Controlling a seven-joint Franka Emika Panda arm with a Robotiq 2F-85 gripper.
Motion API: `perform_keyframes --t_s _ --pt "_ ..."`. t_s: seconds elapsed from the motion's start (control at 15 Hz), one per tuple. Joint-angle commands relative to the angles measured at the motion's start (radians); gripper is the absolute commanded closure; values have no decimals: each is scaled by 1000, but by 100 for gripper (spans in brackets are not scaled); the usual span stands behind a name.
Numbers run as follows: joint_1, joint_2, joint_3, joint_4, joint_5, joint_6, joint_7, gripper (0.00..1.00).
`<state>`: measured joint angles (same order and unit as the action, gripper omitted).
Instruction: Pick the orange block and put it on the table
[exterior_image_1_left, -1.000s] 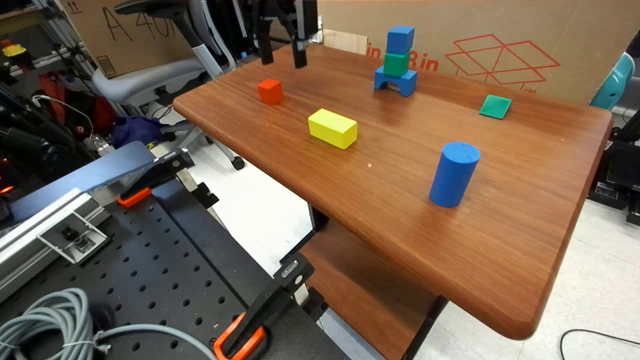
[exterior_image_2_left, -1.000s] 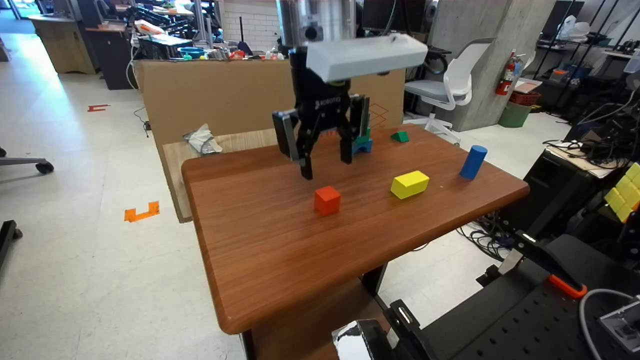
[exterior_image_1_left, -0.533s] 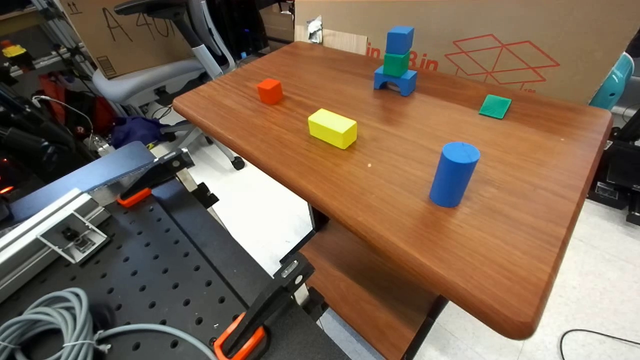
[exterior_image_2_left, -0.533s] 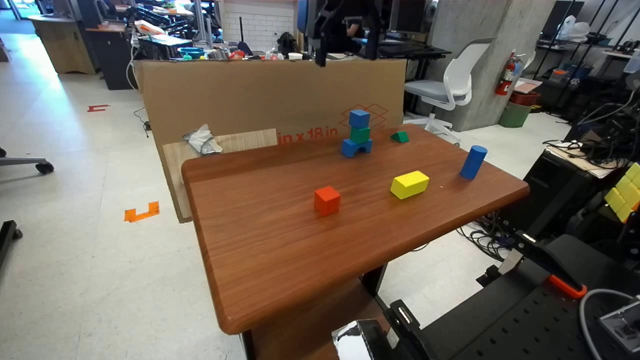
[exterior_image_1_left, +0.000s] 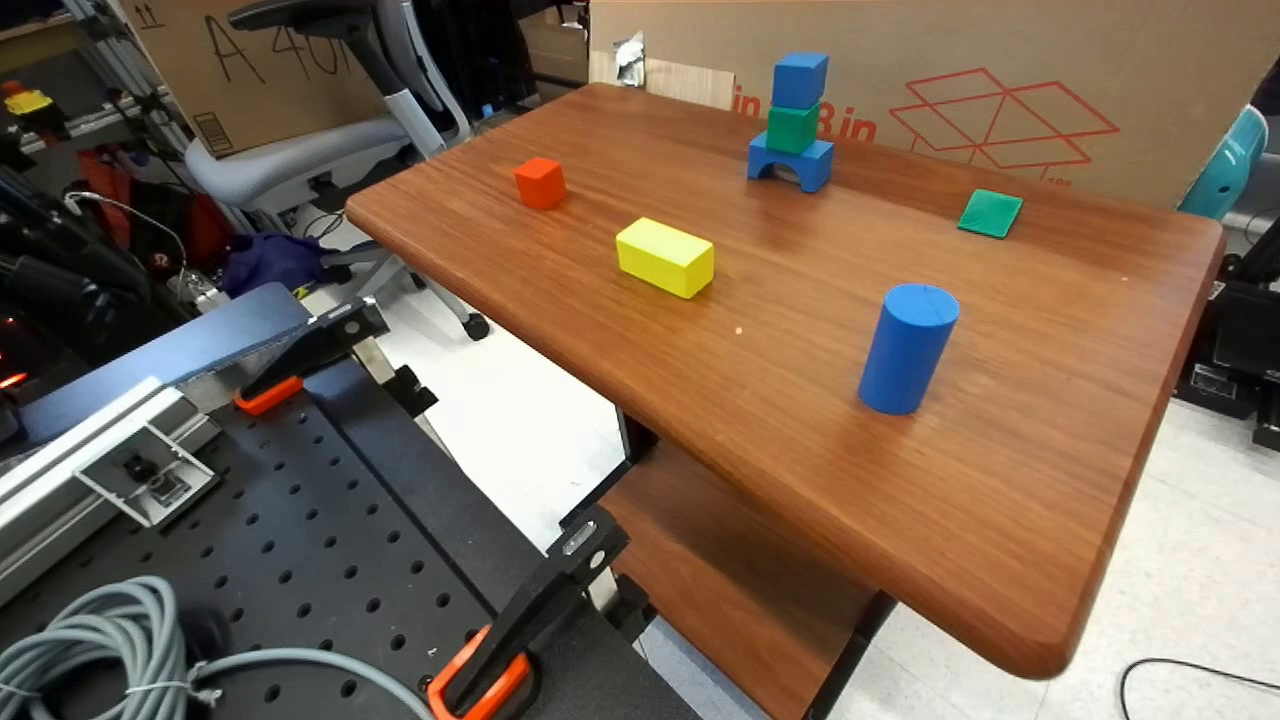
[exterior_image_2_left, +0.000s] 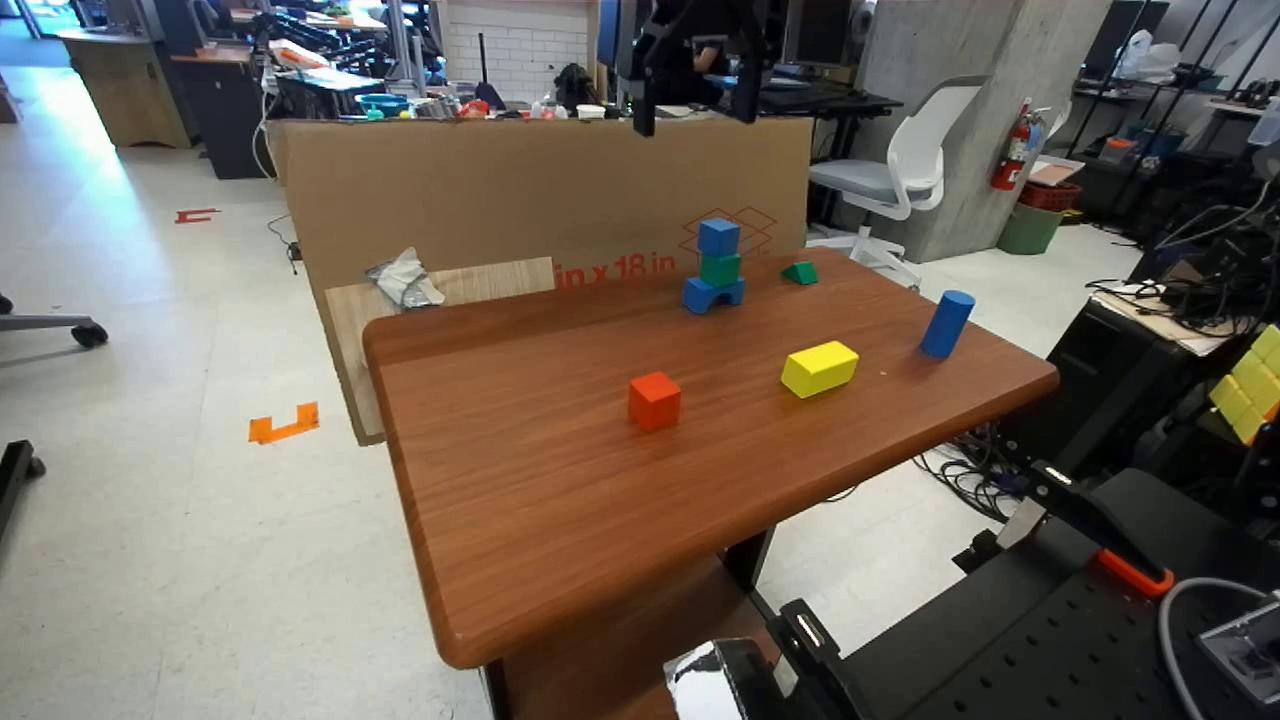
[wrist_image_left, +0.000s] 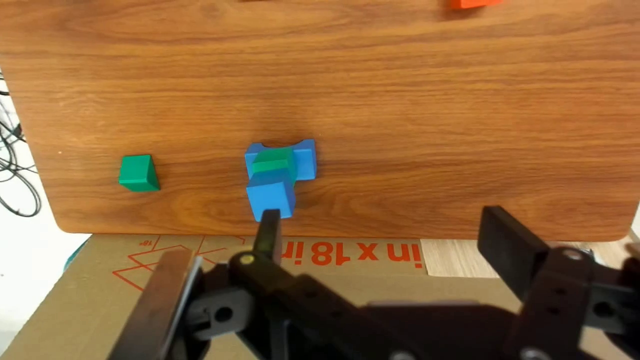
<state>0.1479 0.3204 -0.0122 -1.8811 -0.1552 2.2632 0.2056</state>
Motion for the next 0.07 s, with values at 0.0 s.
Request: perform_keyframes --t_s 0.0 --pt "-10 0 11 2 -4 -3 2 0"
